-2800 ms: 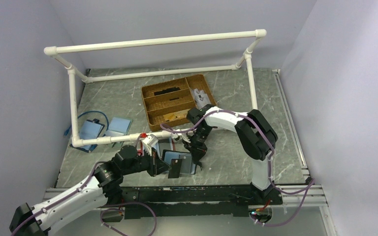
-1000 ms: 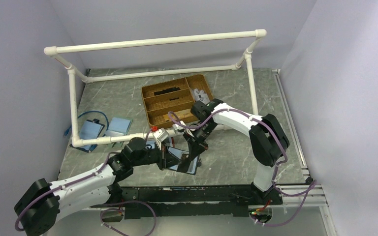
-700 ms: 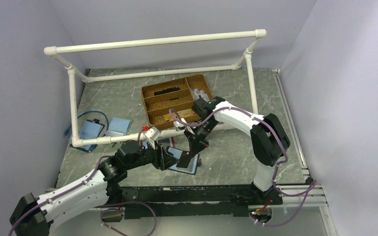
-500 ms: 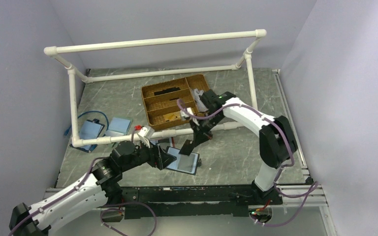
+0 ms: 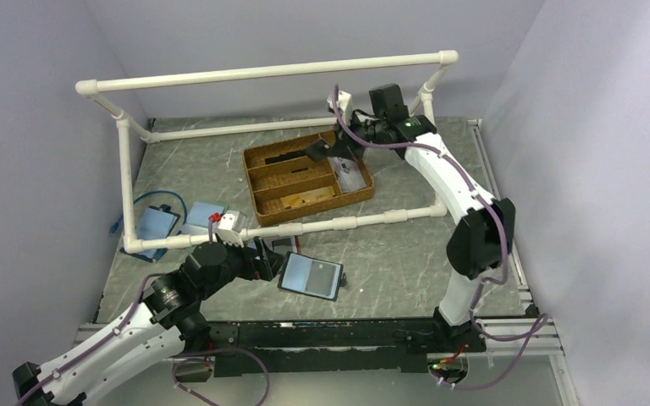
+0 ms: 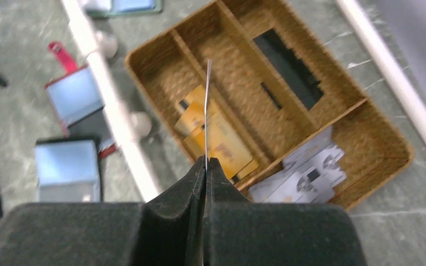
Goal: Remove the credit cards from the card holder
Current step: Place the credit card in the storage box.
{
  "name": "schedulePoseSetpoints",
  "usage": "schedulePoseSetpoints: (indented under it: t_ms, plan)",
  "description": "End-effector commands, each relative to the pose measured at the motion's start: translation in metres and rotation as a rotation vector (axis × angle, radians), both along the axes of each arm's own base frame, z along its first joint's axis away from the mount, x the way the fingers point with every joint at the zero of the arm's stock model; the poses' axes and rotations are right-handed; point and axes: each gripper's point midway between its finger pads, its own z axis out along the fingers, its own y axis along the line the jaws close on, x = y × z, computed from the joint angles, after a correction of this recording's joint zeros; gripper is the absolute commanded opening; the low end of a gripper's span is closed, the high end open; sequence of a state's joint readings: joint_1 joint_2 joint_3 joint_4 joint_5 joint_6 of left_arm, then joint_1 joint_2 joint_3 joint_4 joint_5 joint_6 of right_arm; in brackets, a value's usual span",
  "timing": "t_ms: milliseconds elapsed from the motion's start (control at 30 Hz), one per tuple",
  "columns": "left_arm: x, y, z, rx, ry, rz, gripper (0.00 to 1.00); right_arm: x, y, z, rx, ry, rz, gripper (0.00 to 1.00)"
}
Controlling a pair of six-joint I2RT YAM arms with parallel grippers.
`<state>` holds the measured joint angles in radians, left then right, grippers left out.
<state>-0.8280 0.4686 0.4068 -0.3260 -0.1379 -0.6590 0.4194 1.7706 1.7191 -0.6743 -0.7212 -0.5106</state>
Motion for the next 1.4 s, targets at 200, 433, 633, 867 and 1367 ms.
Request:
schedulePoseSetpoints:
  t_ms: [200,433,633,867,1367]
  plan:
    - [0.015,0.023,0.017,0.029,-0.037,0.146,0.99,0.109,0.053,-0.012,0.18,0.147,-0.272,0.0]
    - [0.021,0.034,0.023,0.048,-0.103,0.184,0.99,0.149,0.078,-0.04,0.265,0.234,-0.372,0.0]
    - [0.021,0.037,0.02,0.066,-0.116,0.19,0.99,0.162,0.1,-0.069,0.273,0.272,-0.405,0.0]
    - [0.023,0.035,0.017,0.08,-0.113,0.187,0.99,0.162,0.11,-0.089,0.281,0.328,-0.409,0.0]
    - [0.024,0.027,0.013,0.058,-0.099,0.168,0.99,0.169,0.103,-0.123,0.235,0.365,-0.502,0.15]
